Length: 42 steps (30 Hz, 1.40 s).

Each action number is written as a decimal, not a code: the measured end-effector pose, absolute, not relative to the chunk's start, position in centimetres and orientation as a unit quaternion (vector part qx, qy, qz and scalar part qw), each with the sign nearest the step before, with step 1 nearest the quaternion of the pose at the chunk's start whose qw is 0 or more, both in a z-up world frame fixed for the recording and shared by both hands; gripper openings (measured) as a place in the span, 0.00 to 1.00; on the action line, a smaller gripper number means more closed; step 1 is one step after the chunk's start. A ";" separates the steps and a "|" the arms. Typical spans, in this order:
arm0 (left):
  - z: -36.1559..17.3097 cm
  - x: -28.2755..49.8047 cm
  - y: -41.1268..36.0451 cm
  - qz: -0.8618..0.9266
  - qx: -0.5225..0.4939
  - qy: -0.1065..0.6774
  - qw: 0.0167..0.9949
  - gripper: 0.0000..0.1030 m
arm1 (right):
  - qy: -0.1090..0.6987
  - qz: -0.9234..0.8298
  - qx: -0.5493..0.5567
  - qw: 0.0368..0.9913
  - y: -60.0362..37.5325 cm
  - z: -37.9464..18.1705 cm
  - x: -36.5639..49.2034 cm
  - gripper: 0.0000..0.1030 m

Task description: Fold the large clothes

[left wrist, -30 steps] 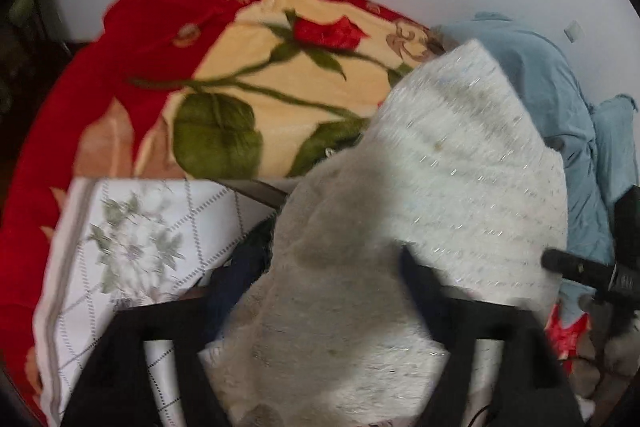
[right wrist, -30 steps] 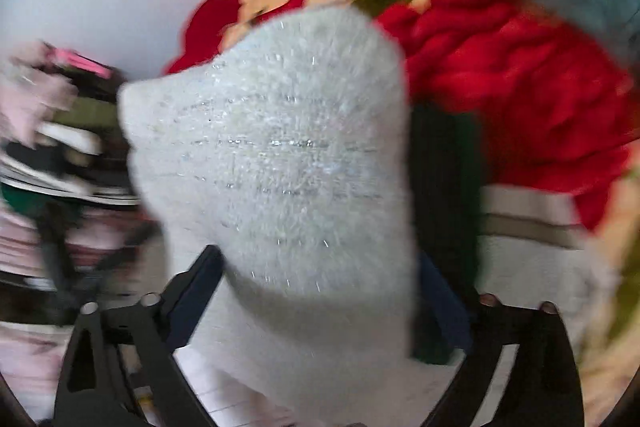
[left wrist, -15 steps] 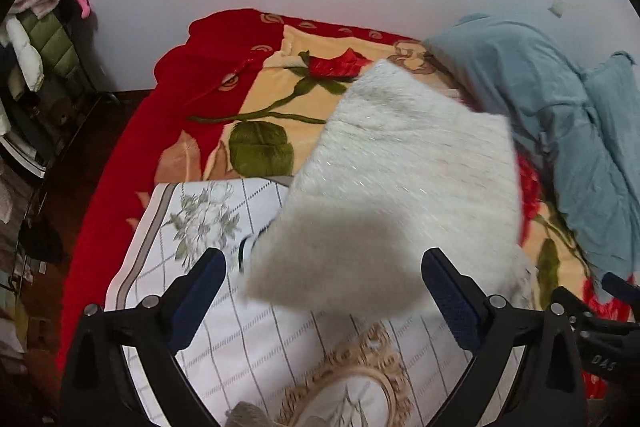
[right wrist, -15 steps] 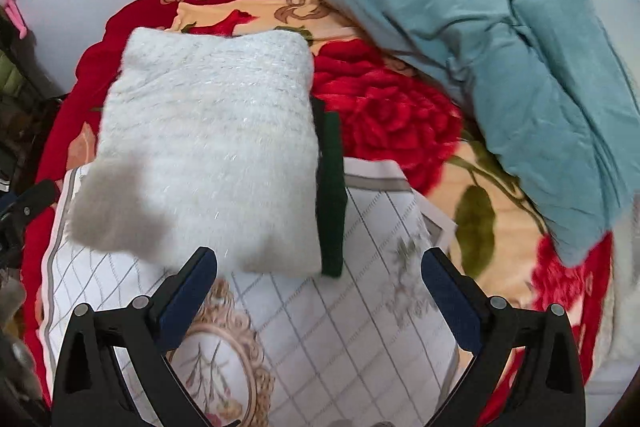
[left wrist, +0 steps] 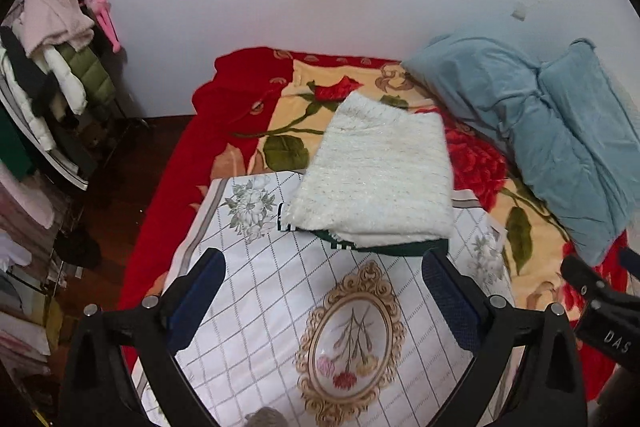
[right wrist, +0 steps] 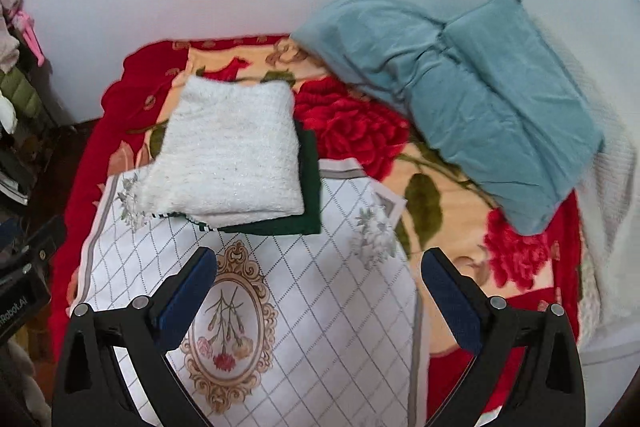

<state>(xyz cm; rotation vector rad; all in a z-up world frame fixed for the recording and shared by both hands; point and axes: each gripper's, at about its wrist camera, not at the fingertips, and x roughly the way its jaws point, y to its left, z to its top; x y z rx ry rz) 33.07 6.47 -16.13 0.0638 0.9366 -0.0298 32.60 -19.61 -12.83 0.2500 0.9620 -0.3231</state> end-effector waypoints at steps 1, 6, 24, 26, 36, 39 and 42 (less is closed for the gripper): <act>-15.4 32.2 6.5 -0.013 0.034 0.448 0.893 0.97 | 0.452 -0.157 0.119 0.870 -19.5 -11.6 31.2 1.00; -9.9 26.7 6.5 -0.012 0.036 0.424 0.905 0.98 | 0.431 -0.165 0.128 0.878 -18.8 -5.3 24.8 1.00; 0.3 15.7 5.7 -0.024 0.033 0.350 0.936 0.98 | 0.338 -0.158 0.116 0.920 -16.6 9.4 9.3 1.00; 0.6 15.0 5.5 -0.026 0.033 0.348 0.936 0.98 | 0.336 -0.157 0.116 0.921 -16.4 10.0 8.4 1.00; 2.0 13.2 5.4 -0.022 0.028 0.326 0.945 0.98 | 0.321 -0.160 0.107 0.927 -15.7 11.9 5.5 1.00; 2.3 13.0 5.5 -0.024 0.022 0.321 0.947 0.98 | 0.318 -0.159 0.109 0.928 -15.8 12.2 5.1 1.00; 2.4 12.6 5.7 -0.024 0.018 0.319 0.947 0.98 | 0.315 -0.157 0.110 0.929 -15.9 12.4 5.0 1.00</act>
